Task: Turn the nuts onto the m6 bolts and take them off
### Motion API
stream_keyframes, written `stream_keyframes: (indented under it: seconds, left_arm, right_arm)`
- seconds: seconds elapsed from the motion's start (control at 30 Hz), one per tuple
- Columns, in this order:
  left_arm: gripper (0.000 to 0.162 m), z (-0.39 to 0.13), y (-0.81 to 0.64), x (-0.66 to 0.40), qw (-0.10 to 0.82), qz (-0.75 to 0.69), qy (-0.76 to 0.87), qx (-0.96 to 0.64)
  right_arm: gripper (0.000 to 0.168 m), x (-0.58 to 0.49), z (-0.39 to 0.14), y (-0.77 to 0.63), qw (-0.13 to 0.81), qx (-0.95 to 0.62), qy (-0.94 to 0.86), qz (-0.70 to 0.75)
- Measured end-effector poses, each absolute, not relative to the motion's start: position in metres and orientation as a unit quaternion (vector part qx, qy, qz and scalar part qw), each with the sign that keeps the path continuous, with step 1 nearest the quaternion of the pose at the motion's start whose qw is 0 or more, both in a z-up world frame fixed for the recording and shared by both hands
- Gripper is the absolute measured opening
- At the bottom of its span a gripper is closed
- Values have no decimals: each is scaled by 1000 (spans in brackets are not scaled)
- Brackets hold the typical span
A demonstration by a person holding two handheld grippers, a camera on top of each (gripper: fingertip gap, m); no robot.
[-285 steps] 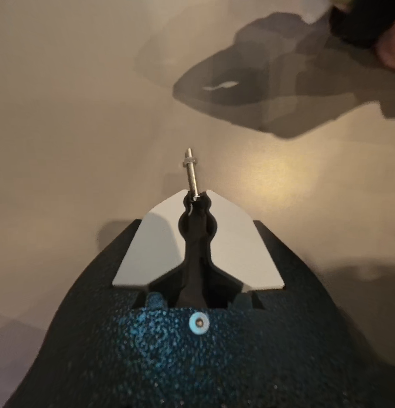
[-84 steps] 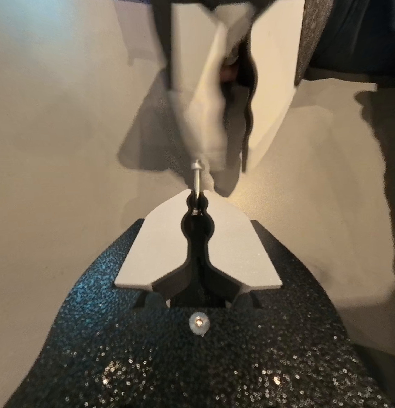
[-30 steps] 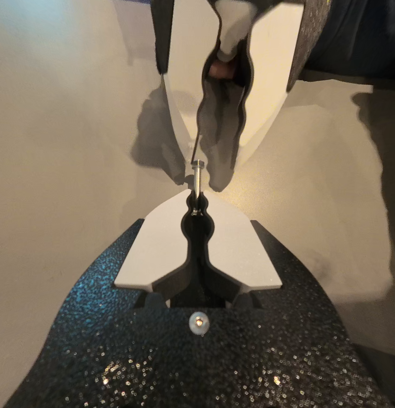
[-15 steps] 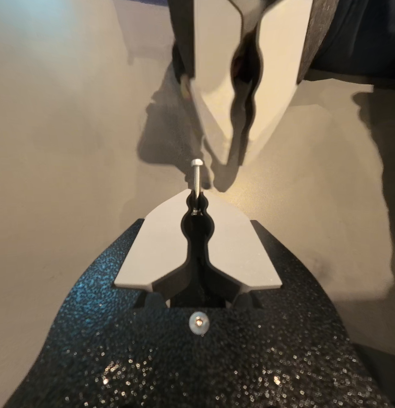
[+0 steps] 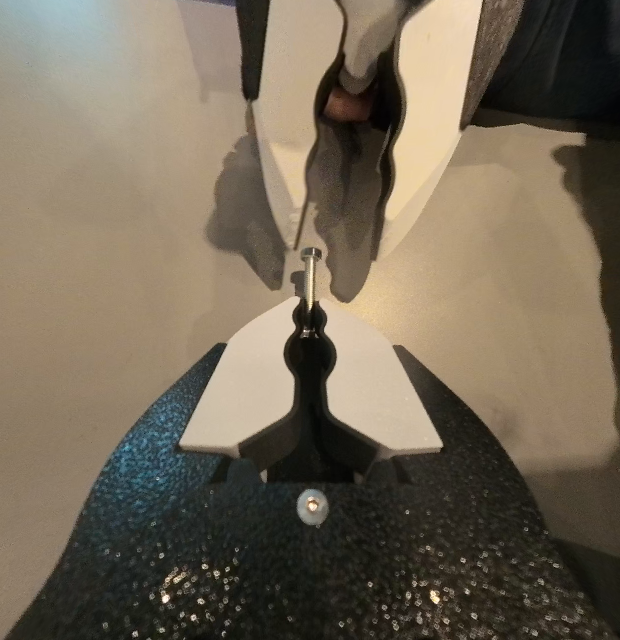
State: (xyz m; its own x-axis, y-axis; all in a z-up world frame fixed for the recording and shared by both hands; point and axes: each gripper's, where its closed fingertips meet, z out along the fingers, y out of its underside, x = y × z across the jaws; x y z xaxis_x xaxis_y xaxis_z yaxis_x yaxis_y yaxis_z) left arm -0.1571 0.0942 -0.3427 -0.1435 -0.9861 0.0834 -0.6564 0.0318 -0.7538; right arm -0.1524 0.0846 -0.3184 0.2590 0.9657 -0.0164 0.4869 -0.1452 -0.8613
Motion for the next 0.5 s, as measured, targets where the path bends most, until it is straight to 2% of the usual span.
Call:
stream_keyframes:
  seconds: [0.07,0.13,0.17,0.23,0.33,0.5]
  left_arm:
    - [5,-343,94,-157,243,-339,676,-607]
    - [5,-343,94,-157,244,-339,676,-607]
    - [5,-343,94,-157,244,-339,676,-607]
    - [5,-343,94,-157,244,-339,676,-607]
    - [5,-343,94,-157,243,-339,676,-608]
    - [5,-343,94,-157,243,-339,677,-606]
  right_arm:
    - [32,-154,-324,82,377,-692,-540,297]
    - [1,-156,-323,68,352,-672,-561,332]
    - [1,-154,-323,68,342,-679,-552,342]
    - [21,-152,-321,75,350,-693,-528,343]
    - [33,-150,-317,83,386,-689,-525,318]
    - [35,-152,-327,82,369,-695,-544,292]
